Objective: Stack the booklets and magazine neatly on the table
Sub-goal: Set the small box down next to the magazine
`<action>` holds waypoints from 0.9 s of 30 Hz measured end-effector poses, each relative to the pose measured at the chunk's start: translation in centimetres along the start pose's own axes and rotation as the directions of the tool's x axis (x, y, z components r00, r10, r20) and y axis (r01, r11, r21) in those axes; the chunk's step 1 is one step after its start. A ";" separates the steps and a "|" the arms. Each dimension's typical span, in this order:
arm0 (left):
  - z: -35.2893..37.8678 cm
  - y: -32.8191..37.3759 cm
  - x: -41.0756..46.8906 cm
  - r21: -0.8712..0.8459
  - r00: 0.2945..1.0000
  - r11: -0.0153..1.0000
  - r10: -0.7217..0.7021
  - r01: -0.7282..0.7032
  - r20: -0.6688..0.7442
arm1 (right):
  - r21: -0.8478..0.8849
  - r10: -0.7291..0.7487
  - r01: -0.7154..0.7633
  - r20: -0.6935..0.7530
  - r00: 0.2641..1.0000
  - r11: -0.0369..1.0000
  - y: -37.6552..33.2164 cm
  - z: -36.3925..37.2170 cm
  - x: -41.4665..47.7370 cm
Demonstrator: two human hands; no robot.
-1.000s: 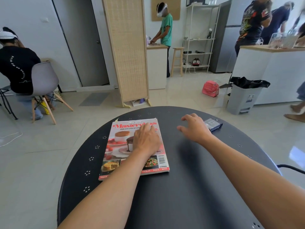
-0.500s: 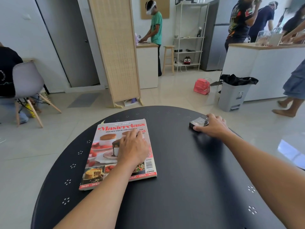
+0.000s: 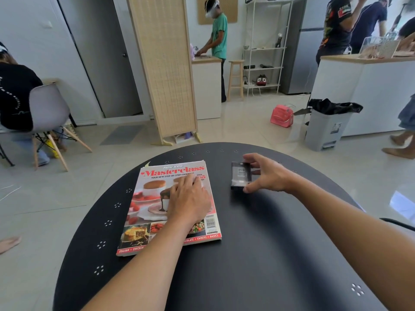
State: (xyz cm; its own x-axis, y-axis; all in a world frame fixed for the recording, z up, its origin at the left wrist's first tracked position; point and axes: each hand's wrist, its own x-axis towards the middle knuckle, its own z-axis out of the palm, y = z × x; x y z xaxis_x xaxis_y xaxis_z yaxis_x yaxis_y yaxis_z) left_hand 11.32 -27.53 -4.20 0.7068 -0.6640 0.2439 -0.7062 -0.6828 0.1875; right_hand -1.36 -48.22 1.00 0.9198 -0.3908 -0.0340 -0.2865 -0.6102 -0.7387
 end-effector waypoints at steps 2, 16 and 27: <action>0.0 0.0 -0.1 -0.011 1.000 1.000 -0.003 0.003 -0.014 | 0.006 -0.033 0.033 0.068 0.997 0.999 -0.7 1.3 0.0; 0.0 0.0 0.0 -0.023 1.000 1.000 -0.005 0.005 -0.026 | 0.021 0.019 -0.023 0.200 0.980 1.000 -1.1 2.7 0.3; -0.2 0.0 -0.3 -0.041 0.999 0.999 -0.001 0.000 -0.032 | -0.019 0.011 -0.007 0.225 0.974 1.000 -1.1 2.9 0.3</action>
State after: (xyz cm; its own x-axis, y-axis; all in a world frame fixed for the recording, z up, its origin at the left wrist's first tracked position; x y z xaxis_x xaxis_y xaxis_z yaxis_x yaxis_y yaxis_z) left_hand 11.15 -27.29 -4.10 0.7058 -0.6534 0.2737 -0.7075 -0.6694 0.2265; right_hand 0.06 -45.61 -0.15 0.9534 -0.2326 -0.1924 -0.2978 -0.6207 -0.7253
